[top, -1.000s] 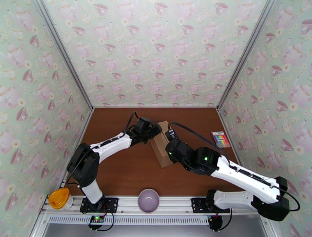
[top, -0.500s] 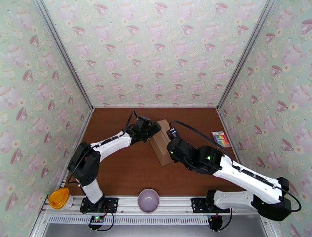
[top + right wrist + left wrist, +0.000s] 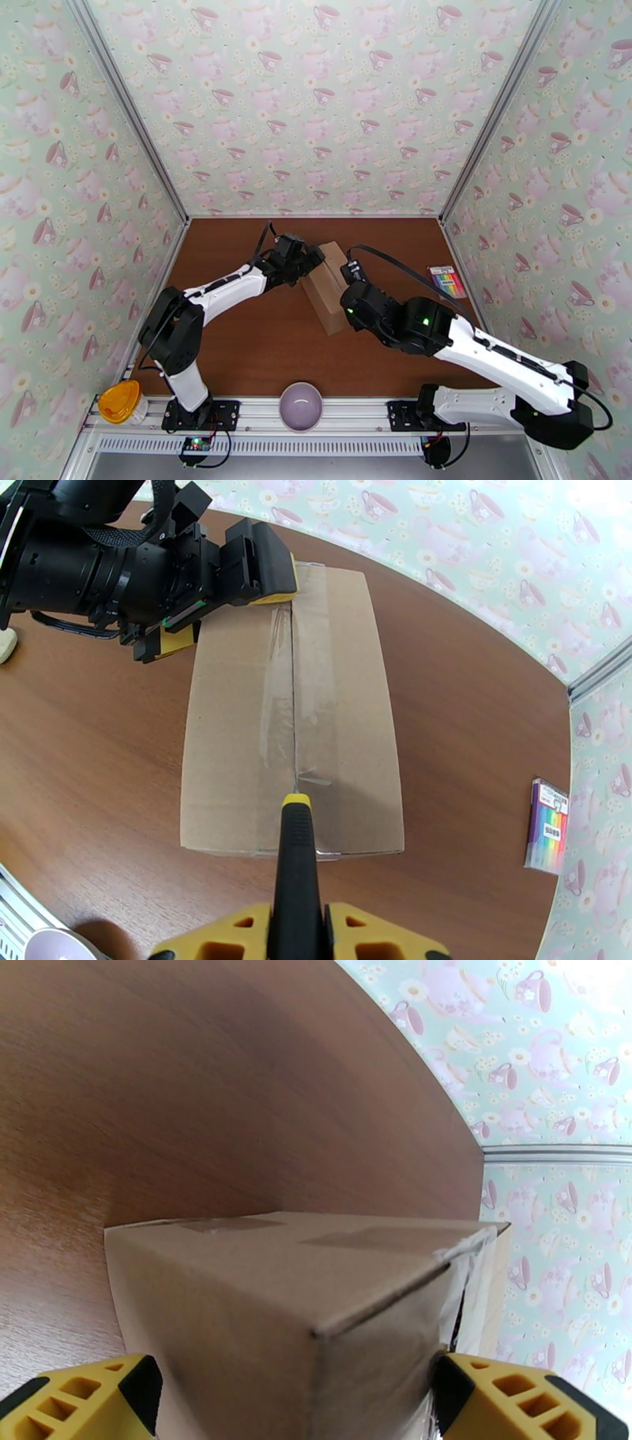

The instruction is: Unpack the express box

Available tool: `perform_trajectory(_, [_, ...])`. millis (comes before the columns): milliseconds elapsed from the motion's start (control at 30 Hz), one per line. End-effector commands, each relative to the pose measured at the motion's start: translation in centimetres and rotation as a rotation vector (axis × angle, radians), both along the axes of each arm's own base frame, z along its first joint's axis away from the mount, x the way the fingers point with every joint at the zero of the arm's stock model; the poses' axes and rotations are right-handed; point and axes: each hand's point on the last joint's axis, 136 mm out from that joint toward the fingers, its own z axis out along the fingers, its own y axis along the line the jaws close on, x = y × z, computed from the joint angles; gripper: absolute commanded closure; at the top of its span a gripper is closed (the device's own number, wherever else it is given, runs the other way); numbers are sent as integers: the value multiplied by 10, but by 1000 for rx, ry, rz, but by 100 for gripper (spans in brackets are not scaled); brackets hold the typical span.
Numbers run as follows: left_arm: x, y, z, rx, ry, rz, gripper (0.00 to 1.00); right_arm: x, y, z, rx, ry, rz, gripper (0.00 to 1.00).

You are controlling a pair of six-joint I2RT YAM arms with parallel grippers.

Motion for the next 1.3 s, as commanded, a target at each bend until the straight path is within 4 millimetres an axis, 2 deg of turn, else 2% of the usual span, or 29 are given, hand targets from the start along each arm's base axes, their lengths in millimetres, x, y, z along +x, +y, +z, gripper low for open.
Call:
perform_trajectory(0, [9,40,-38,139,71,119,4,-16,-14,-6,-27,61,12,100])
perform_trajectory(667, [11,46,-41,153,74,141,4,-26,-25,-20,-85,98,2,100])
perform_trajectory(967, [11,48,-43,160,79,147,4,-30,-32,-15,-86,97,-10,100])
perform_trajectory(1267, [12,51,-43,163,81,154,4,-33,-36,-20,-89,116,-20,100])
